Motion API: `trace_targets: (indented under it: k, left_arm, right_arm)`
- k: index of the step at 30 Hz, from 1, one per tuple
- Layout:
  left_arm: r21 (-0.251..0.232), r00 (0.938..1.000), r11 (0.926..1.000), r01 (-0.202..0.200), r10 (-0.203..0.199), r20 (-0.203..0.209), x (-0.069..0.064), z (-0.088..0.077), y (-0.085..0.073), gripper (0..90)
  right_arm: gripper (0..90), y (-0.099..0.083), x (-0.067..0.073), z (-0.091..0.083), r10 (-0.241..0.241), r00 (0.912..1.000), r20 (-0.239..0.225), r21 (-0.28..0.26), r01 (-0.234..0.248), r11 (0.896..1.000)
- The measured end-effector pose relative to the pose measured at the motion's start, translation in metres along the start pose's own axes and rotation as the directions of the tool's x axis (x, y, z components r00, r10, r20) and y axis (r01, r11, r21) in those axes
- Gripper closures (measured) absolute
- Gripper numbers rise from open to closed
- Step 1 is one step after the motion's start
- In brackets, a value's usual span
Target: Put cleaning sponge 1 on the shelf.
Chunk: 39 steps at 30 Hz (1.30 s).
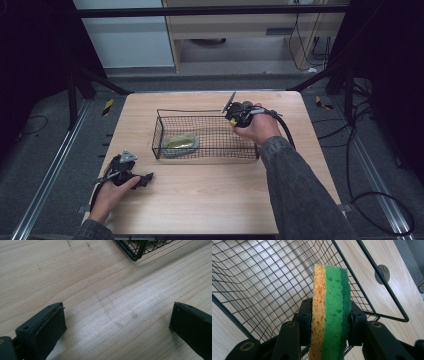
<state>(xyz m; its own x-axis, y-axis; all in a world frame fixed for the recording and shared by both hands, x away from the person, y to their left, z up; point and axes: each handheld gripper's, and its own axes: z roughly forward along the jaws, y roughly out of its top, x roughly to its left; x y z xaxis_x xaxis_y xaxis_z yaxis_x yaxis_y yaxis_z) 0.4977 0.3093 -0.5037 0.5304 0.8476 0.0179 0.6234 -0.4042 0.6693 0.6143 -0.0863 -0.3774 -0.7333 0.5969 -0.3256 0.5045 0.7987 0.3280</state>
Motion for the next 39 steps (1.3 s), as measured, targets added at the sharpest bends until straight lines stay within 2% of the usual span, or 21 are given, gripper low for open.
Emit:
trace_targets:
  k: [18, 28, 39]
  left_arm:
    - [-0.001, 1.0000, 1.0000, -0.002, 0.002, 0.000, 0.000, 0.000, 0.000, 0.0]
    - [-0.001, 1.0000, 1.0000, -0.001, 0.001, 0.000, 0.000, 0.000, 0.000, 0.0]
    - [-0.003, 1.0000, 1.0000, -0.002, 0.002, 0.002, 0.000, 0.000, 0.000, 0.0]
  right_arm:
    - [62.8, -0.002, -0.003, 0.009, 0.011, 0.9999, 0.002, 0.015, -0.011, 1.000]
    - [60.5, 0.001, 0.000, 0.006, 0.013, 0.9999, -0.010, 0.010, -0.013, 1.000]
    - [54.6, 0.011, 0.010, -0.001, 0.000, 0.9996, -0.028, -0.019, -0.001, 1.000]
